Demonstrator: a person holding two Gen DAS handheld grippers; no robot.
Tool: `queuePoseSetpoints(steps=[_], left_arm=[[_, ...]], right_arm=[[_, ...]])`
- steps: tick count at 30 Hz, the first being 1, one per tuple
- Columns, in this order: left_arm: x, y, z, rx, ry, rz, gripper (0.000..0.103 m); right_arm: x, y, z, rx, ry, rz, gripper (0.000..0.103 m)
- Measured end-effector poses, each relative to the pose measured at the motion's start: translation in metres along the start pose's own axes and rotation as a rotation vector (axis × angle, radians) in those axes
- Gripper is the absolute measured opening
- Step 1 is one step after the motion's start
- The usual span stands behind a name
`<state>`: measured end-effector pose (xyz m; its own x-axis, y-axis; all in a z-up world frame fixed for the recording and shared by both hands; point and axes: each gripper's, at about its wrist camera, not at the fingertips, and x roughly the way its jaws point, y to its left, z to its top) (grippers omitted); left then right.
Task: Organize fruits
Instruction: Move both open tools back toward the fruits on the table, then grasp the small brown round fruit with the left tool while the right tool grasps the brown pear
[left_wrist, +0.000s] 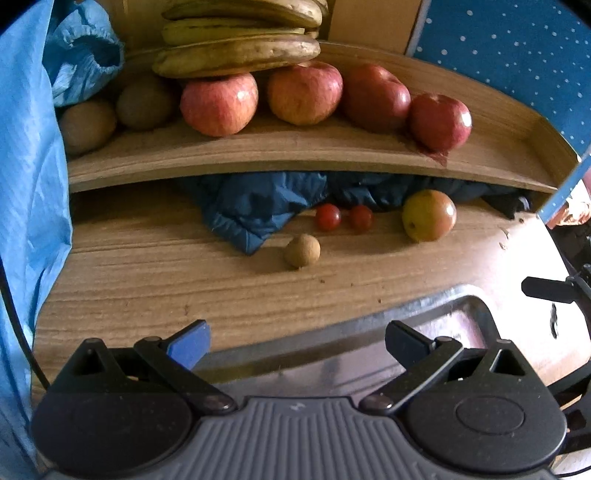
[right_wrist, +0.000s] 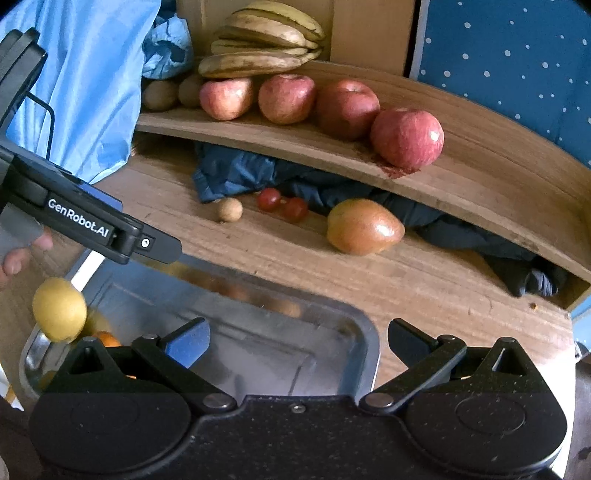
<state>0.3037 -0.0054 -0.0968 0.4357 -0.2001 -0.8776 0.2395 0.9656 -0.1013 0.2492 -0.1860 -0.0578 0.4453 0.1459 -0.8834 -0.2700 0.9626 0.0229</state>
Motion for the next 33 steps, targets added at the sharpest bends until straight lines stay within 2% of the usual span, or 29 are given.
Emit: queuePoseSetpoints(steps=[12, 33], left_arm=[[0.024, -0.012, 0.017, -0.033, 0.016, 0.035, 0.103], [0.059, -0.008, 0.044, -0.085, 0.036, 0.077, 0.102]], right_arm=[[0.028, -0.030, 0.021, -0.023, -0.004, 0.009, 0.102], [0.083, -0.067, 0.059, 0.029, 0.013, 0.014, 0.102]])
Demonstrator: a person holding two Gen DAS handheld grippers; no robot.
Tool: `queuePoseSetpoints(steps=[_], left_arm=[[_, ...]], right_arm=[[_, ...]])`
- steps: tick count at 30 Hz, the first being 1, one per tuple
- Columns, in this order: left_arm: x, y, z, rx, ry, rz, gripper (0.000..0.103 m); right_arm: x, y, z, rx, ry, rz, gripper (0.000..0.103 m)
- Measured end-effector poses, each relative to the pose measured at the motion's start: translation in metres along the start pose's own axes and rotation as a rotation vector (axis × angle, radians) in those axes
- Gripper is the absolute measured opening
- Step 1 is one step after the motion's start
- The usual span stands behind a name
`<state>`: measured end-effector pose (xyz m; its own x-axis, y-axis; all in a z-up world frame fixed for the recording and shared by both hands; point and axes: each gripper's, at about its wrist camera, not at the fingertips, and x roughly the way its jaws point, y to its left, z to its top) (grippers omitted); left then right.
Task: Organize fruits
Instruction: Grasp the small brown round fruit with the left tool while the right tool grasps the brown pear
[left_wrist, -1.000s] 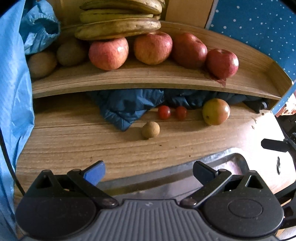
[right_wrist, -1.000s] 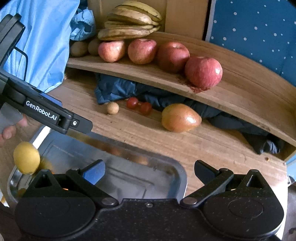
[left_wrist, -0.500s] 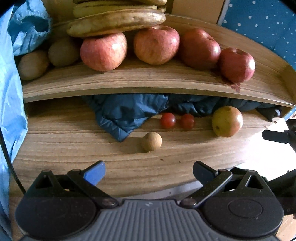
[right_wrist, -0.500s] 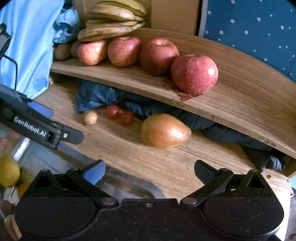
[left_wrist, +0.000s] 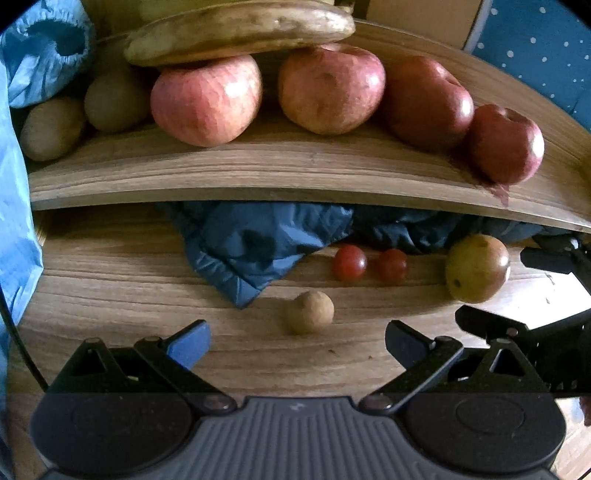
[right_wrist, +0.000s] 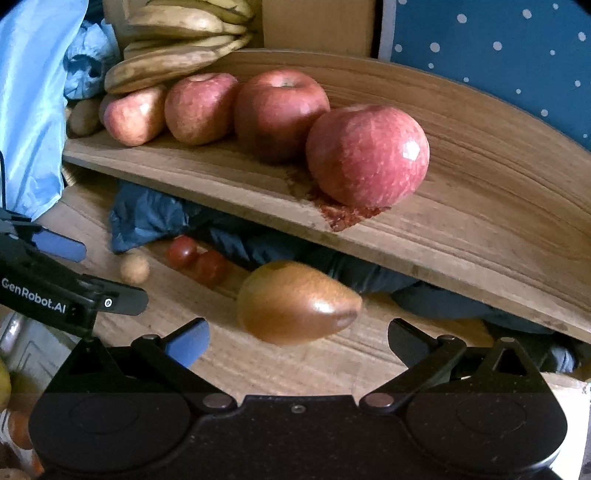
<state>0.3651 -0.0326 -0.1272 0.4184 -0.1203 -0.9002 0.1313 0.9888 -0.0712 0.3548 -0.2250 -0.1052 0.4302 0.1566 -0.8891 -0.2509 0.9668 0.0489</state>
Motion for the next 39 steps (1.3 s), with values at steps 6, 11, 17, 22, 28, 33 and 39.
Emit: queuePoseSetpoints(steps=[6, 11, 17, 22, 28, 33, 39], left_arm=[[0.006, 0.005, 0.004, -0.019, 0.009, 0.016, 0.102], [0.011, 0.008, 0.008, -0.030, 0.009, 0.005, 0.102], [0.013, 0.010, 0.014, -0.037, -0.002, -0.010, 0.100], [0.012, 0.009, 0.013, -0.039, -0.004, -0.026, 0.092], [0.018, 0.002, 0.011, -0.039, -0.012, -0.047, 0.085], [0.018, -0.003, 0.010, -0.035, -0.020, -0.060, 0.080], [0.018, -0.010, 0.009, -0.027, -0.028, -0.074, 0.070]], right_arm=[[0.010, -0.007, 0.006, -0.014, 0.000, 0.012, 0.102], [0.014, -0.010, 0.007, -0.008, -0.008, 0.027, 0.102], [0.020, -0.010, 0.008, 0.010, -0.004, 0.040, 0.101], [0.025, -0.010, 0.008, 0.032, -0.002, 0.044, 0.095], [0.025, -0.010, 0.007, 0.044, -0.003, 0.051, 0.086], [0.025, -0.008, 0.005, 0.049, -0.002, 0.056, 0.083], [0.026, -0.008, 0.004, 0.056, -0.007, 0.046, 0.080]])
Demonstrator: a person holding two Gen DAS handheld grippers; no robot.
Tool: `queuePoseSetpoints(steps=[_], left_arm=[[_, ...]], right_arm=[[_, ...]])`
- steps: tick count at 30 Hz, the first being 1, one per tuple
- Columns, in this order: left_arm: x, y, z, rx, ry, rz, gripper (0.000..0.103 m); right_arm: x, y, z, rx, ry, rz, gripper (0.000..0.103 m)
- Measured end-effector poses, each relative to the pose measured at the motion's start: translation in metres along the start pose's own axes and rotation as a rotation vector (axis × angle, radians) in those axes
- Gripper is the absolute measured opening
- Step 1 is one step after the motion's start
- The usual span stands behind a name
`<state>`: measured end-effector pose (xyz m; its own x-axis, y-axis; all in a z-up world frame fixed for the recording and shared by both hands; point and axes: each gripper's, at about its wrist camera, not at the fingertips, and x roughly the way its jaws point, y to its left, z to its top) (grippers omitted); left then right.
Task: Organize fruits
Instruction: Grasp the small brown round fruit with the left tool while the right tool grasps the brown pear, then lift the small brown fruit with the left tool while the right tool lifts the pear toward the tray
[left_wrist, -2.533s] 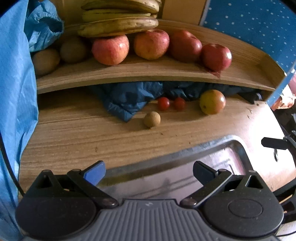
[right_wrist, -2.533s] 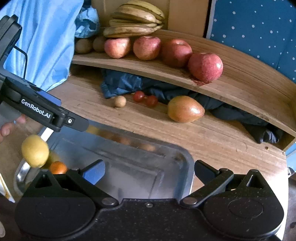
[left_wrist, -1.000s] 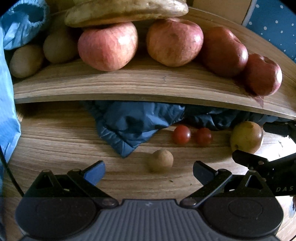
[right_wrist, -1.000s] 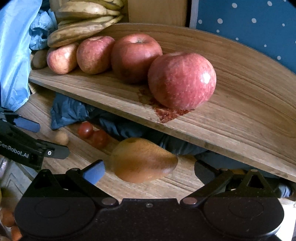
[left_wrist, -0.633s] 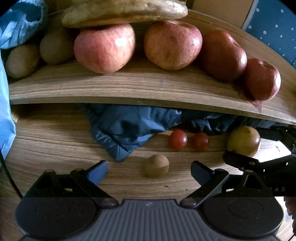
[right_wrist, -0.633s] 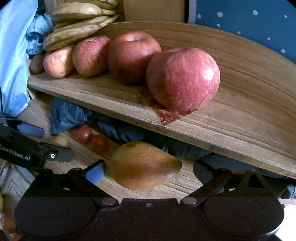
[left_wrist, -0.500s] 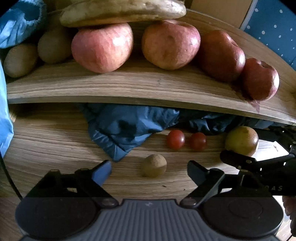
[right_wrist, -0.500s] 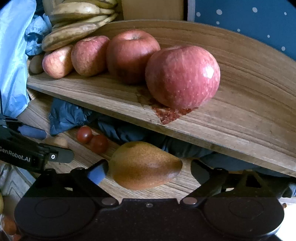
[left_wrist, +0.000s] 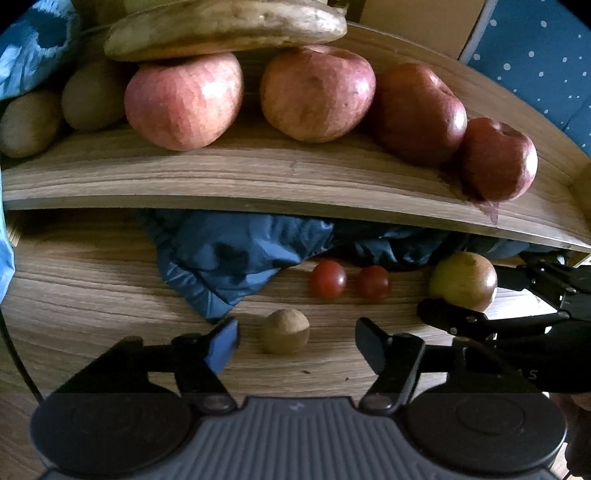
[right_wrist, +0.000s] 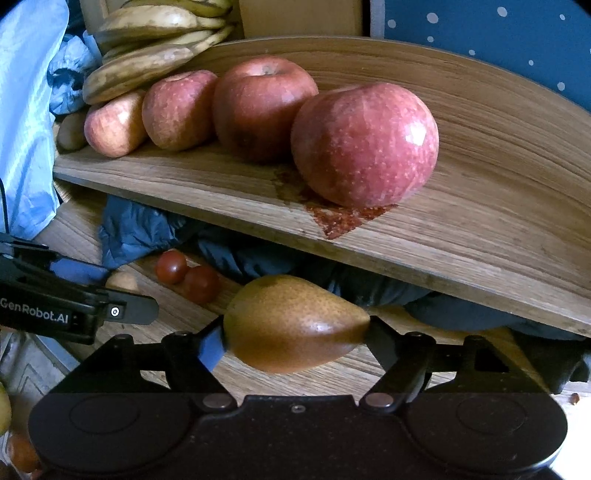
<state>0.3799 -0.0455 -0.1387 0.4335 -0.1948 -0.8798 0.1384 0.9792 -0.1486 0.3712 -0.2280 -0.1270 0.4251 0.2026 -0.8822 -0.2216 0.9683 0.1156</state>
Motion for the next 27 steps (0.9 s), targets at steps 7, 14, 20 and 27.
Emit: queuePoseSetpoints(steps=[7, 14, 20, 27], left_arm=[[-0.001, -0.002, -0.003, 0.021, -0.018, -0.019, 0.054], [-0.010, 0.000, -0.006, 0.018, -0.029, -0.012, 0.037], [-0.011, 0.007, -0.010, 0.012, -0.034, -0.014, 0.032], [-0.012, 0.009, -0.015, 0.002, -0.027, -0.028, 0.032]], right_arm=[[0.001, 0.001, -0.002, 0.012, -0.005, -0.005, 0.079], [0.000, 0.002, -0.005, 0.018, -0.005, 0.001, 0.079], [-0.001, 0.009, -0.008, 0.013, -0.004, 0.010, 0.079], [-0.003, 0.015, -0.011, 0.005, -0.003, 0.024, 0.079]])
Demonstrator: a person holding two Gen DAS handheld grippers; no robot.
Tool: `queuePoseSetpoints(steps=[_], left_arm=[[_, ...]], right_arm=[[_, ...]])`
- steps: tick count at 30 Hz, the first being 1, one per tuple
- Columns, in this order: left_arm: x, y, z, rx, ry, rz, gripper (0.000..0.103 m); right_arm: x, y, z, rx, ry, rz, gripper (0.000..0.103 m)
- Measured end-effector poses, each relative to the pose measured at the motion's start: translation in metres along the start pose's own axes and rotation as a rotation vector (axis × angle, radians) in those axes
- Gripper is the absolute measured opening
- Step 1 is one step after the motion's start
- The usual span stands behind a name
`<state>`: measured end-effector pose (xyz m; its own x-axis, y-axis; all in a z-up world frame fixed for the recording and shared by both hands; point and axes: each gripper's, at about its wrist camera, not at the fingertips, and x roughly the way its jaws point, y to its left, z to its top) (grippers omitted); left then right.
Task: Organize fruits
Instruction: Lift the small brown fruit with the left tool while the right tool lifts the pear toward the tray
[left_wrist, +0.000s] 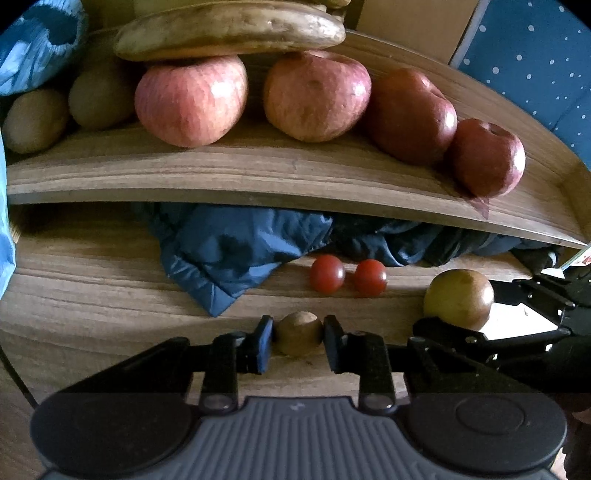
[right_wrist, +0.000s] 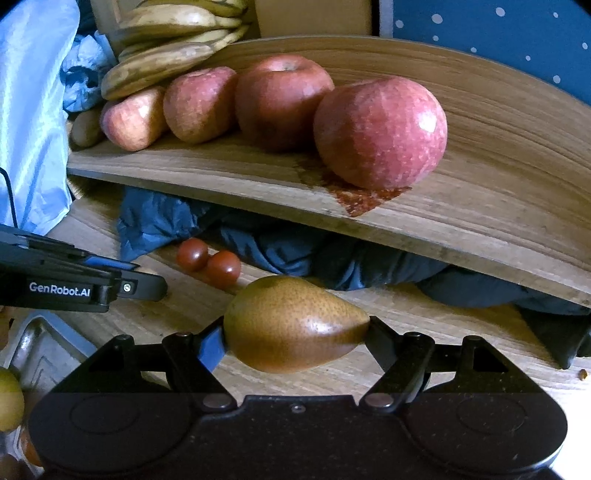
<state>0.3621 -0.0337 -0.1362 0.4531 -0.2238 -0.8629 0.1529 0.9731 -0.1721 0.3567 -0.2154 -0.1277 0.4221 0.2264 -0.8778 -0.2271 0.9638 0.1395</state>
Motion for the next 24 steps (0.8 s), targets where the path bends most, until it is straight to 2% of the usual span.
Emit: queuePoseSetpoints(steps=[24], left_arm=[[-0.044, 0.013, -0.017, -0.019, -0.038, -0.027, 0.032]], right_arm=[[-0.036, 0.031, -0.009, -0.008, -0.057, 0.055, 0.079]])
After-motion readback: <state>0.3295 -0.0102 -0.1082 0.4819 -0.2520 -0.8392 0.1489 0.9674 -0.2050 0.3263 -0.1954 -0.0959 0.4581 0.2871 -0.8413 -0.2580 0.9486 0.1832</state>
